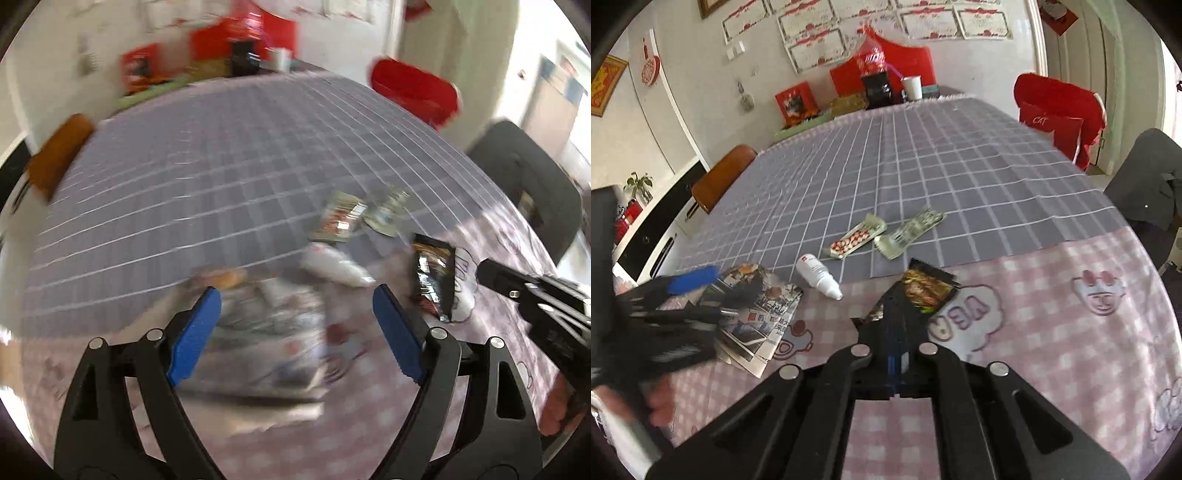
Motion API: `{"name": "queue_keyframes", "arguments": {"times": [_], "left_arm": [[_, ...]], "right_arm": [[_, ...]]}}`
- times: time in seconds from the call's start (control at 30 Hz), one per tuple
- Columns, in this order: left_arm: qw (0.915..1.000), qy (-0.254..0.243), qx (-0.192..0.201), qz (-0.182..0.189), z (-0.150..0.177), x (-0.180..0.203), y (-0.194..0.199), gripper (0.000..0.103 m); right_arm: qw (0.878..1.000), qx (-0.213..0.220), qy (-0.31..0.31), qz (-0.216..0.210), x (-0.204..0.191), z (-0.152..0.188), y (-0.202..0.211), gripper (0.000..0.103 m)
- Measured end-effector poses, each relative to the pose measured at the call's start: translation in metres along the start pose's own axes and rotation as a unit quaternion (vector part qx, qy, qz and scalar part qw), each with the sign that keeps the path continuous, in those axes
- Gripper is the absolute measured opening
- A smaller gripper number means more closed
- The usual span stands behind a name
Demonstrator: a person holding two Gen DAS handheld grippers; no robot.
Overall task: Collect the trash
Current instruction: 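Grasp the dark snack bag with the right gripper while the left gripper grasps the white bottle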
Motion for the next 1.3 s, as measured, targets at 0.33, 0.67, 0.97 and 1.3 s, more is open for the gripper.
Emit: {"name": "queue_keyframes", "arguments": {"times": [0.33, 0.67, 0.97, 1.3], "left_arm": [[0.9995, 0.018, -0.022, 0.014, -0.014, 0.013, -0.052, 0.04], [0.9992, 0.03, 0.006, 0.026, -0.013, 0.011, -0.038, 0.0], [0.9964, 0.059, -0.039, 0.047, -0.005, 0.001, -0.048, 0.001], [0.9902, -0.003, -0.098, 0.1, 0.014, 0.023, -0.051, 0.044]], "right_arm": [[0.999, -0.003, 0.001, 0.043, 0.035, 0.001, -0.002, 0.073], [0.996, -0.071, 0.027, 0.052, 0.026, 0.003, -0.081, 0.078], [0.997, -0.065, 0.039, 0.021, 0.01, 0.007, -0.072, 0.017], [0.997, -0.074, 0.013, 0.016, 0.027, 0.025, -0.044, 0.017]]}}
Point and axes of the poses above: each gripper's, at about its wrist camera, not at the fingertips, and y roughly against the way its jaws point, x to its right, z to its underside, the point moved 10 cm from there along -y, roughly the way its jaws point, and after that the axes turned 9 degrees about y, right-handed, at the moved point
